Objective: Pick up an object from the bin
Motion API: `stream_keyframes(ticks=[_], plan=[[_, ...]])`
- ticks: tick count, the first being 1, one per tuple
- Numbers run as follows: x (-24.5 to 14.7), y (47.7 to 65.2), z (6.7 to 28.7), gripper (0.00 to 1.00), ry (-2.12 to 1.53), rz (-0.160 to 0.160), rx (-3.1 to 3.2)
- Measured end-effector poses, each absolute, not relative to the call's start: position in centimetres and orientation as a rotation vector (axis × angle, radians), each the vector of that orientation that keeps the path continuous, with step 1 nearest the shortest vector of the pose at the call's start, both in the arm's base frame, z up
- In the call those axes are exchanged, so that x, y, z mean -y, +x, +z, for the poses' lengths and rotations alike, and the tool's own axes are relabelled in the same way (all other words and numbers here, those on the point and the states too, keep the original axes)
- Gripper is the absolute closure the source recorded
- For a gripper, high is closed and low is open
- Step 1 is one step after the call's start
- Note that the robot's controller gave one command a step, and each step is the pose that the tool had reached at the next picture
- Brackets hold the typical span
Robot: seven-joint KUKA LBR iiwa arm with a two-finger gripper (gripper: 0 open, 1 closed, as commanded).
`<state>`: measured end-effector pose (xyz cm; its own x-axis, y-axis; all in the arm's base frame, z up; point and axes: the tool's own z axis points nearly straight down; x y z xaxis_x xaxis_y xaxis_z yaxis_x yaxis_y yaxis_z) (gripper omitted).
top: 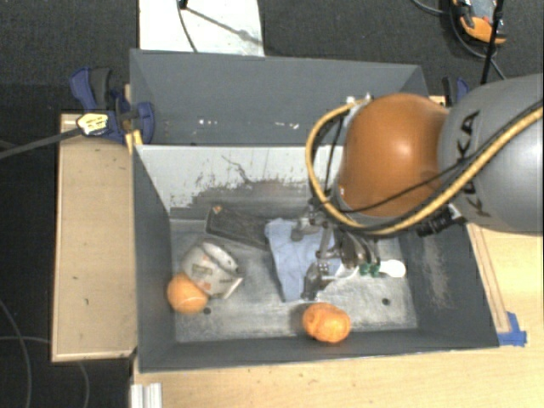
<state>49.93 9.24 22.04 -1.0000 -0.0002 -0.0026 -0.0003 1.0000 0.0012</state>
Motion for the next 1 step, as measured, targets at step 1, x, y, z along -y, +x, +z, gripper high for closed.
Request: stream_keyframes(ticks=[1], plan=[[-9.31, 54.38, 16.50, 0.00, 0.031, 0.004, -3.131]])
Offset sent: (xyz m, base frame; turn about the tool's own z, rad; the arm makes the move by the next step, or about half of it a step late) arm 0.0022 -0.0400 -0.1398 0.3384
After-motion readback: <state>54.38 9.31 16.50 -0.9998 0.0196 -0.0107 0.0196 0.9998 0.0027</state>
